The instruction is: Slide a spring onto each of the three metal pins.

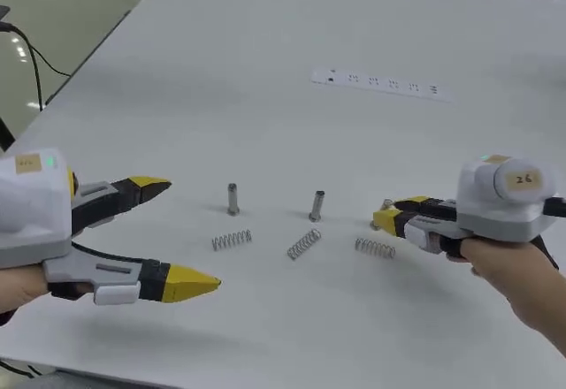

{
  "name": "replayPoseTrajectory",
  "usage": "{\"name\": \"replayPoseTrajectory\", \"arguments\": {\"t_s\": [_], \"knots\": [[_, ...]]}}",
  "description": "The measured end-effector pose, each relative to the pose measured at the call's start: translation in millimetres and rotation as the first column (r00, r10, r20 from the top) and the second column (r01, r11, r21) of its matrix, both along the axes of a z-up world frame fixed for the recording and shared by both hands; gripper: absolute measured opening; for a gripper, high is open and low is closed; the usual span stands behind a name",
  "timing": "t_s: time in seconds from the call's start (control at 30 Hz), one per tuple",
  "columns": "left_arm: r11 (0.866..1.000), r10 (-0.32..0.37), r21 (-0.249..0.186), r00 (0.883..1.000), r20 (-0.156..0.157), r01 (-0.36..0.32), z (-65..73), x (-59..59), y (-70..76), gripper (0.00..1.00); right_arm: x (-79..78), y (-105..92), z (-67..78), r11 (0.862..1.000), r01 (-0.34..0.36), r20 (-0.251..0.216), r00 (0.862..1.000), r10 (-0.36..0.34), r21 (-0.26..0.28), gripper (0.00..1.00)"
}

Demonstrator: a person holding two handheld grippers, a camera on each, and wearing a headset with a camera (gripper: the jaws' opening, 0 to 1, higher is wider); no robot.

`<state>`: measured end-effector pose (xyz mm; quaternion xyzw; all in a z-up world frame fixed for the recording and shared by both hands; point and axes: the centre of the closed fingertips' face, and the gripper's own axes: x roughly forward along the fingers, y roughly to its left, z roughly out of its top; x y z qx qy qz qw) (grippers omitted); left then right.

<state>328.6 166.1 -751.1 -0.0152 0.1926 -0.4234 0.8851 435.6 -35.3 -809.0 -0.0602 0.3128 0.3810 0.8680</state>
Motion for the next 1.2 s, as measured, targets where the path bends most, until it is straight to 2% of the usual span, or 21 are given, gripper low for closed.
{"name": "replayPoseTrajectory", "arguments": {"t_s": [0.17, 0.6, 0.77, 0.97, 1.03, 1.2], "knots": [[1.000, -0.010, 0.010, 1.000, -0.008, 0.010, -3.6, 0.0, -2.3, 0.96, -4.4, 0.2, 5.9, 0.999, 0.014, 0.003, 1.000, -0.014, 0.037, 0.26], [1.000, -0.012, 0.020, 1.000, -0.011, 0.012, -7.6, 5.3, -0.2, 0.95, -16.4, -7.3, 17.8, 0.998, -0.002, 0.006, 1.000, 0.001, 0.065, 0.26], [1.000, -0.016, 0.018, 1.000, -0.008, 0.016, -6.9, 4.9, -1.6, 0.95, -19.3, -12.5, 14.7, 0.999, -0.020, 0.003, 1.000, 0.019, 0.048, 0.26], [1.000, -0.015, 0.010, 1.000, -0.004, 0.016, -5.9, 3.3, -3.7, 0.95, -29.9, -14.1, 11.0, 0.999, -0.049, -0.006, 0.999, 0.049, 0.022, 0.26], [1.000, -0.015, 0.011, 1.000, -0.005, 0.015, -6.3, 2.1, -3.0, 0.95, -34.5, -13.0, 7.5, 0.998, -0.070, -0.025, 0.997, 0.070, 0.005, 0.26], [1.000, -0.007, 0.011, 1.000, -0.004, 0.007, -5.4, 0.5, 1.3, 0.95, -38.6, -11.1, -0.4, 0.990, -0.133, -0.025, 0.991, 0.132, -0.055, 0.25]]}}
